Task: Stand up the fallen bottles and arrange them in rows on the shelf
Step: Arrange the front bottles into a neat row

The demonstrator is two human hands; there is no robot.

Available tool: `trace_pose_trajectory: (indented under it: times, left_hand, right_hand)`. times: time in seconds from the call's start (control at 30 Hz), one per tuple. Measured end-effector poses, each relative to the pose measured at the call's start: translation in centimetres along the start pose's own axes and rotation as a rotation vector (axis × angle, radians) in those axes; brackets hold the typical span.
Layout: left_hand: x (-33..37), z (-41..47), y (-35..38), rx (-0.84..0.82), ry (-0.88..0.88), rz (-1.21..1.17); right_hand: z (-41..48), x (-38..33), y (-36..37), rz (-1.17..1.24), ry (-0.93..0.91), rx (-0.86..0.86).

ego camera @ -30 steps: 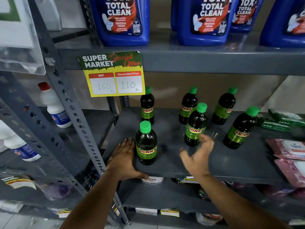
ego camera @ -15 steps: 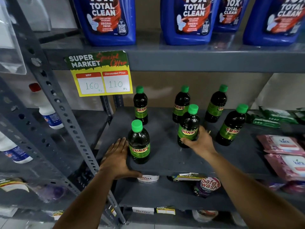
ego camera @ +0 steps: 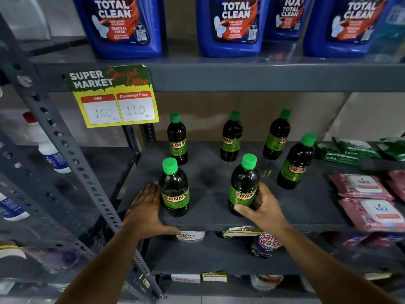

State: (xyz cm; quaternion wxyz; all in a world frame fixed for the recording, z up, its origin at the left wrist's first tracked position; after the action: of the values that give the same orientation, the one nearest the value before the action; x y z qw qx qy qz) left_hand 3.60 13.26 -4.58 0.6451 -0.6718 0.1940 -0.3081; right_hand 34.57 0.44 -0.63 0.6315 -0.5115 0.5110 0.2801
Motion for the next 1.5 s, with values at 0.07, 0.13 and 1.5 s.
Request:
trace_pose_trajectory:
  times: [0.07,0.13,1.5]
  left_hand:
    - [-0.1,0.0,0.1,-0.001,-0.004,-0.003]
    - [-0.2,0.0,0.1,-0.006,-0.007,0.003]
    - [0.3,0.1,0.0,-0.031,0.044,-0.055]
  right_hand:
    - [-0.7,0.0,-1.5,0.072,-0.084,0.094]
    - [-1.3,0.4,-5.1,0.109,-0.125,0.378]
    - [-2.8,5.6,-12.3,-0.14,0.258,0.47]
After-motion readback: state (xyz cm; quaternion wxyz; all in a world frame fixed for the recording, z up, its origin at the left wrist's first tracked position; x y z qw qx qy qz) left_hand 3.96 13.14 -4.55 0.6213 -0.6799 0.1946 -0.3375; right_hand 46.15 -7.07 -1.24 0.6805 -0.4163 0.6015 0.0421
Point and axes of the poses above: each hand's wrist, its own z-axis towards the middle knuckle, its own y-axis out of the palm, x = y × z, the point moved 9 cm from there along z, towards the middle knuckle, and after that the axes turned 13 degrees about y, right-handed, at the moved point
